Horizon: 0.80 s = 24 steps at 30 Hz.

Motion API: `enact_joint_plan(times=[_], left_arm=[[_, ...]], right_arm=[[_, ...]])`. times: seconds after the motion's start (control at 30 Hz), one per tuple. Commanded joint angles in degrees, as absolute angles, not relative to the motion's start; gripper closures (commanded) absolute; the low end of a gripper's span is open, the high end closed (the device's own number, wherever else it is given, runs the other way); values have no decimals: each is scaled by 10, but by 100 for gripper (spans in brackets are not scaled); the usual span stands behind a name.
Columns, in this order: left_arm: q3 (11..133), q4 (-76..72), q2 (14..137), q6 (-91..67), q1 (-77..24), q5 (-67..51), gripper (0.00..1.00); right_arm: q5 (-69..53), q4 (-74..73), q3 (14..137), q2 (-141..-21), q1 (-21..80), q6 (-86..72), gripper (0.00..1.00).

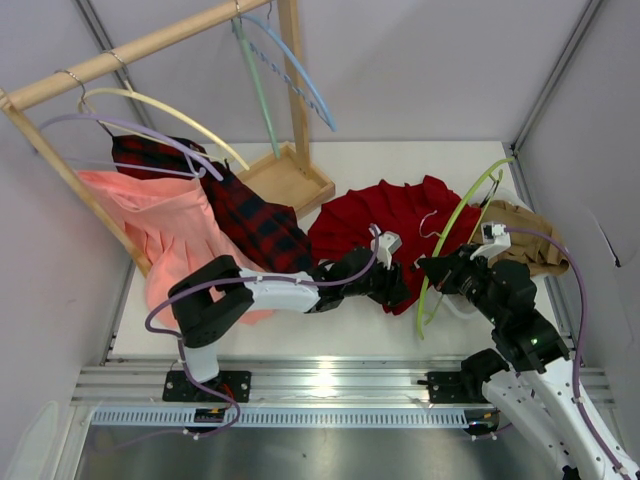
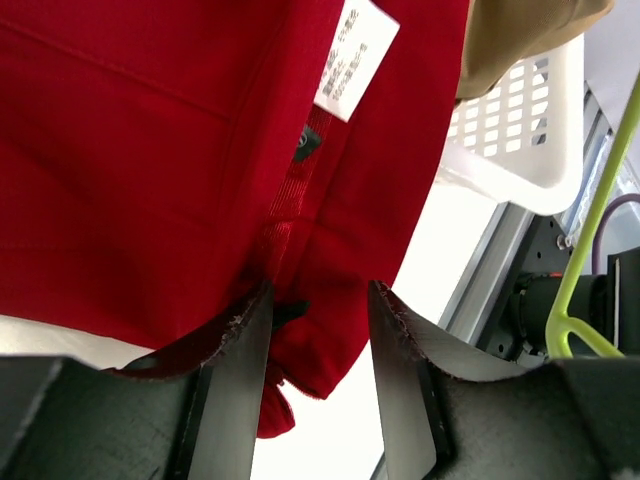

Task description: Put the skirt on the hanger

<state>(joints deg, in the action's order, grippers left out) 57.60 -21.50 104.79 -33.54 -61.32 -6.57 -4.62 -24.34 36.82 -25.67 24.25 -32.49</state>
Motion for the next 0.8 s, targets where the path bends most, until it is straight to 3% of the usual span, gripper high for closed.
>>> enact_joint_plan(times=[0.0,0.4,0.77], left_arm=[[591,-214,1055,-336,-609,-84,52],[584,-218,1046,-215,-608,-69,52],[567,-196,1033,-88,-609,-86,44]], right_arm=[[-50,-201,388,-255,239,-315,100],[-55,-197,388,-258,238,-317,100],[-60,-187,387,-268,236,-318,100]])
